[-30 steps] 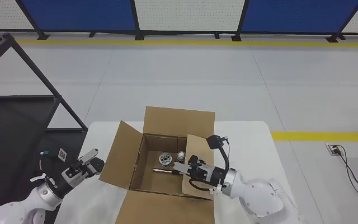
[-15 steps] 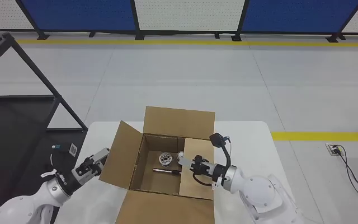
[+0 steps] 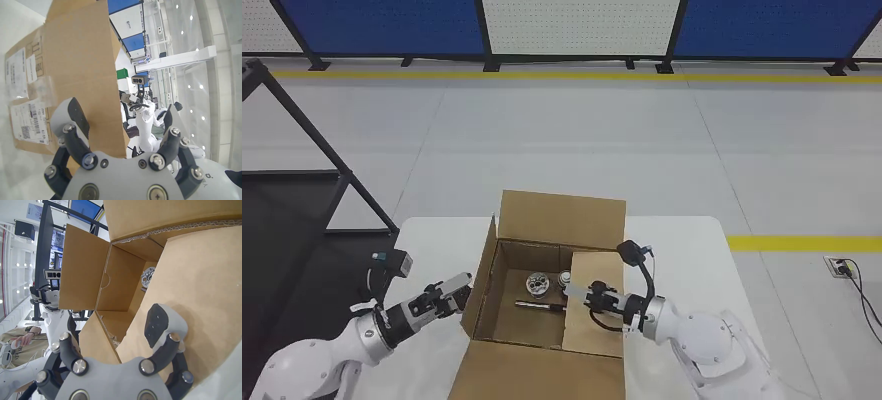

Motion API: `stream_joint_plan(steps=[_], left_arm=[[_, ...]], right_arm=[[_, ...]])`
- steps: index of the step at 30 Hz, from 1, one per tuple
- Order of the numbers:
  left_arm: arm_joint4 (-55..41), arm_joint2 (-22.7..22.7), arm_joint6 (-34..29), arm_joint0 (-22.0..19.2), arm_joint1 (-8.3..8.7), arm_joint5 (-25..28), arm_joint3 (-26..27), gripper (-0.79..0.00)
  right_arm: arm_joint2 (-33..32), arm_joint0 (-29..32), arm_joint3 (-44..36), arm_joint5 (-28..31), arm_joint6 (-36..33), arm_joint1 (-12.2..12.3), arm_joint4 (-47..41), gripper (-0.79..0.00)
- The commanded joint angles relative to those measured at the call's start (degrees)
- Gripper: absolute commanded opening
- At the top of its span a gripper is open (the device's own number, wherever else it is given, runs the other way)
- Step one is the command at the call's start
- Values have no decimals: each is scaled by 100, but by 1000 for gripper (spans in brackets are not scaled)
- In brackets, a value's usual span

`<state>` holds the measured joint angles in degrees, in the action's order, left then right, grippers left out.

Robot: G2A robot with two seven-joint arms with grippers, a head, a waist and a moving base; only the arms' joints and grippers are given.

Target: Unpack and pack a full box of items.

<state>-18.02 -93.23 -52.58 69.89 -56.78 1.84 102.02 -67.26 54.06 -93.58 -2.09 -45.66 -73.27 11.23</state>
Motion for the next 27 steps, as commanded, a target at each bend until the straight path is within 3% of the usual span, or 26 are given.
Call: stream_joint_plan(steps=[1, 14, 22, 27], left_arm=[[29, 114, -33, -63, -1, -40, -27, 0], [248, 905, -306, -722, -21, -442, -362, 0], [-957, 233, 97, -1054, -12, -589, -762, 0], [-667, 387, -52, -1267, 13, -628, -927, 0]], right_arm=[[-15, 23, -16, 226, -88, 10, -97, 0], [-291, 315, -154, 1119, -143, 103, -467, 0], [-251, 301, -119, 1014, -137, 128, -439, 0], [-241, 284, -94, 1015, -142, 143, -463, 0]])
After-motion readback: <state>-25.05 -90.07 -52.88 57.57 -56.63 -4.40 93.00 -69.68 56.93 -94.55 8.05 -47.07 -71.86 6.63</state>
